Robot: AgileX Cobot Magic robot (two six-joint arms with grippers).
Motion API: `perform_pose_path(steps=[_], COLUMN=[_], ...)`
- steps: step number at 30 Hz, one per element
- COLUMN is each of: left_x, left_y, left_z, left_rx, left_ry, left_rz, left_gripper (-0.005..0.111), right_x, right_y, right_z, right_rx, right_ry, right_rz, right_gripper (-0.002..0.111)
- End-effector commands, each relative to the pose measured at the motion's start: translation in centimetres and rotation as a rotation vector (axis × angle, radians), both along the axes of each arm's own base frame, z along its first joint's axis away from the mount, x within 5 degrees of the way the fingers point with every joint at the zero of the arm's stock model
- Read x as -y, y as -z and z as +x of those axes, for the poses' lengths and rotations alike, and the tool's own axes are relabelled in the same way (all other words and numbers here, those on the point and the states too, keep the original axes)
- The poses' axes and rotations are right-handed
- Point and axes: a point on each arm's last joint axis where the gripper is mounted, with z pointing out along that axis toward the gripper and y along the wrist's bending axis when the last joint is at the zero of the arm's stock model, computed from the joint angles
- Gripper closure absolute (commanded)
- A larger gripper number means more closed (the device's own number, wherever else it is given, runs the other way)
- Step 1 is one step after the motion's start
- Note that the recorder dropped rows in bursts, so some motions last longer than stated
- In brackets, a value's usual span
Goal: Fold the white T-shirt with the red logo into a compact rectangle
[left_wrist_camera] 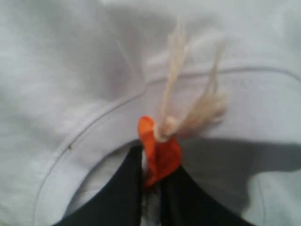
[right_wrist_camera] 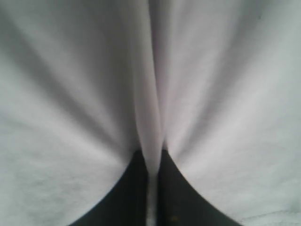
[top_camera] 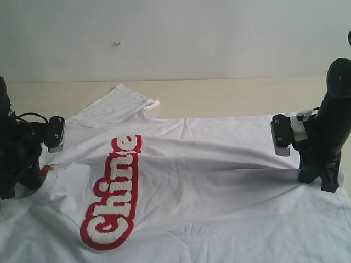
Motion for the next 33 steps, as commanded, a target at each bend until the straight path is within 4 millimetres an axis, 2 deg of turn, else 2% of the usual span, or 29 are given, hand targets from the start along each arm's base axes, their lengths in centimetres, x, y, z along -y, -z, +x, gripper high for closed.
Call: perform_pose_path(steps=[1, 9, 15, 17, 24, 27, 30, 31, 33], left_x=[-0.2, -0.8, -0.8, -0.8, -1.1, -1.6, -1.7, -1.7, -1.7], left_y=[0.1, -5.0, -7.4, -8.8, -15.4, -19.4, -21.9, -23.1, -24.1], left_z=[-0.8, -1.0, -1.4, -1.6, -2.7, -4.3, -5.7, -6.5, -7.4], left_rx=[-0.051, 0.096, 0.157, 0.199, 0.323, 0.370, 0.407, 0.433, 0.453], left_ry=[0.018, 0.068, 0.041, 0.040, 0.043, 0.037, 0.022, 0.003, -0.013], left_rz=[0.016, 0.060, 0.043, 0.039, 0.051, 0.083, 0.074, 0.057, 0.042], left_gripper=[0.107, 0.107, 0.107, 0.107, 0.107, 0.107, 0.107, 0.107, 0.107], right_x=[0.3, 0.3, 0.2, 0.1, -0.2, -0.5, -0.6, -0.7, -0.8], right_y=[-0.2, -4.3, -7.4, -8.8, -13.2, -15.9, -17.9, -19.2, -20.2], right_z=[0.0, 0.1, -0.4, -0.6, -2.0, -3.3, -4.5, -5.5, -6.6], right_rx=[0.024, 0.166, 0.240, 0.281, 0.404, 0.473, 0.518, 0.541, 0.546], right_ry=[-0.007, -0.005, 0.001, 0.008, 0.033, 0.037, 0.020, 0.016, 0.014], right_rz=[-0.027, -0.040, -0.045, -0.041, -0.027, -0.007, -0.013, -0.014, -0.013], right_gripper=[0.108, 0.108, 0.108, 0.108, 0.108, 0.108, 0.108, 0.108, 0.108])
